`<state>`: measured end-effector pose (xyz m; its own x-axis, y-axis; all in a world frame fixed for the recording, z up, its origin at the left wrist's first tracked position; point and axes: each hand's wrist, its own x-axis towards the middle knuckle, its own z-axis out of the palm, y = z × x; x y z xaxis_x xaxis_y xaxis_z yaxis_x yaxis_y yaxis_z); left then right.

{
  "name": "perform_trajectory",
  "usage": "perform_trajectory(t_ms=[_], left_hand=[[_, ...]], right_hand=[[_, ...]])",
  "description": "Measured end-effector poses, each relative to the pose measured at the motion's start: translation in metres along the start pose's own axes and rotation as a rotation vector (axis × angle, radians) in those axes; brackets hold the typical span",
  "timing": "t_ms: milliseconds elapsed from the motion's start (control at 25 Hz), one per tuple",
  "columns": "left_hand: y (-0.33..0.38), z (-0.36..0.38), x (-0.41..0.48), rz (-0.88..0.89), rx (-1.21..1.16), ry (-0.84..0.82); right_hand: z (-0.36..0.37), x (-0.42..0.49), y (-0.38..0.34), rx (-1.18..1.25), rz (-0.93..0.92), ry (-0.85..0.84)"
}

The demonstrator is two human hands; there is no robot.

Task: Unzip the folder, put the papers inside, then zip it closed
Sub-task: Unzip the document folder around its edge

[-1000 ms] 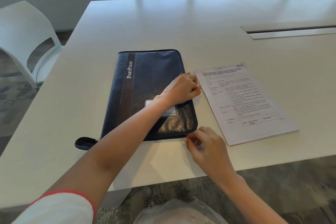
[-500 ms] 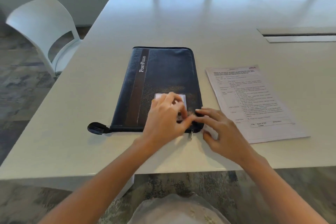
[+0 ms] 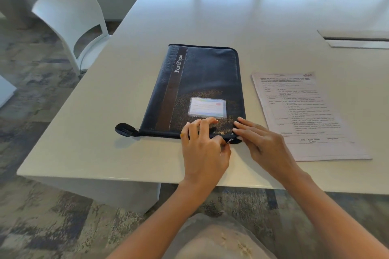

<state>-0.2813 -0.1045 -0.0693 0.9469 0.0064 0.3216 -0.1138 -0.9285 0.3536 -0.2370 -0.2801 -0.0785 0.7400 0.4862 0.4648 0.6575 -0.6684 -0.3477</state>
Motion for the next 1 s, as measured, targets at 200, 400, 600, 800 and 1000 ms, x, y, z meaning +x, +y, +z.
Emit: perform_trajectory(t_ms=[200, 400, 600, 800, 1000], left_hand=[[0.0, -0.007, -0.001, -0.02, -0.06, 0.036], [-0.008, -0.015, 0.001, -0.039, -0.039, 0.054], [-0.016, -0.014, -0.002, -0.023, -0.022, 0.072], [-0.011, 0.001, -0.009, -0.012, -0.028, 0.098], [0.002, 0.013, -0.011, -0.008, -0.057, 0.141]], right_hand=[[0.006, 0.002, -0.01, -0.043, 0.042, 0.087], [0.009, 0.004, -0.018, -0.059, 0.037, 0.124], [0.015, 0.005, -0.022, -0.058, 0.037, 0.15], [0.02, 0.008, -0.023, -0.03, 0.036, 0.119], [0.021, 0.009, -0.022, -0.004, 0.068, 0.123]])
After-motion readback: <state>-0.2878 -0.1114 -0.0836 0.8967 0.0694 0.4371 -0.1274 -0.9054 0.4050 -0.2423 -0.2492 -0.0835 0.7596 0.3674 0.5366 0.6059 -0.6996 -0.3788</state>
